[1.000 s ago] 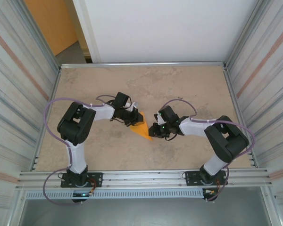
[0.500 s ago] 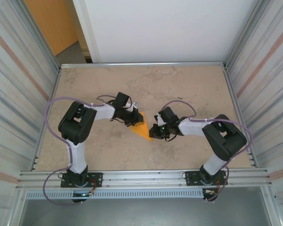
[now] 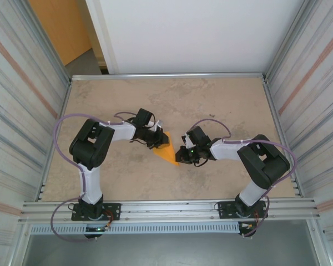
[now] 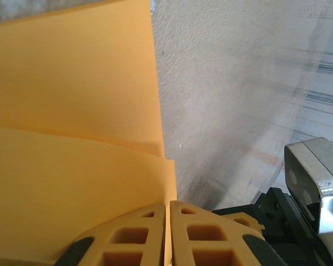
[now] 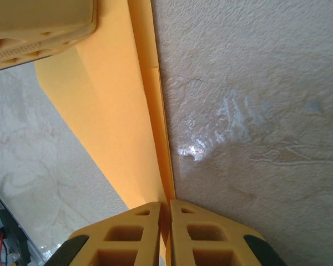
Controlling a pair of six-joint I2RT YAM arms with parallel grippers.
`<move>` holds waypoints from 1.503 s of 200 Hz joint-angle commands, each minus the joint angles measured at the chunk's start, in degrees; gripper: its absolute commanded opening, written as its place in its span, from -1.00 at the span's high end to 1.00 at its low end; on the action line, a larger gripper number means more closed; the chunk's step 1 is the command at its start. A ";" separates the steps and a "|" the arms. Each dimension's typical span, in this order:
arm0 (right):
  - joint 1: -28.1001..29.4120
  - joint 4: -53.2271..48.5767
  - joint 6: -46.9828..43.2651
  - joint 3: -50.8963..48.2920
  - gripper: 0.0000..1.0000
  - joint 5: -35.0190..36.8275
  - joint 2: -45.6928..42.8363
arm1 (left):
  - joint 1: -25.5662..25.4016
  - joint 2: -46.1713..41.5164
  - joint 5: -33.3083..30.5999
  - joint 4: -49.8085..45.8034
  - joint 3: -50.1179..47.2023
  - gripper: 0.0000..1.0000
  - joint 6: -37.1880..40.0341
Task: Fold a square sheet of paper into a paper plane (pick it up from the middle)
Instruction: Fourth fold the wing at the center of the table.
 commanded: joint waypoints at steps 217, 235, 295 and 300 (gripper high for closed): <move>0.45 -6.26 1.27 5.78 0.51 2.93 -6.32 | -0.14 5.20 -2.31 -6.27 2.03 0.77 3.75; 1.06 -6.05 0.12 8.73 0.67 0.27 -2.27 | -0.18 5.36 -2.39 -6.44 2.13 0.79 3.72; 1.24 -3.92 -0.73 13.69 0.83 -2.38 6.62 | -0.18 5.37 -2.64 -7.15 1.94 0.80 4.01; 1.23 -3.93 -0.74 13.71 0.84 -2.43 7.03 | -0.19 5.39 -2.66 -7.15 1.98 0.80 4.03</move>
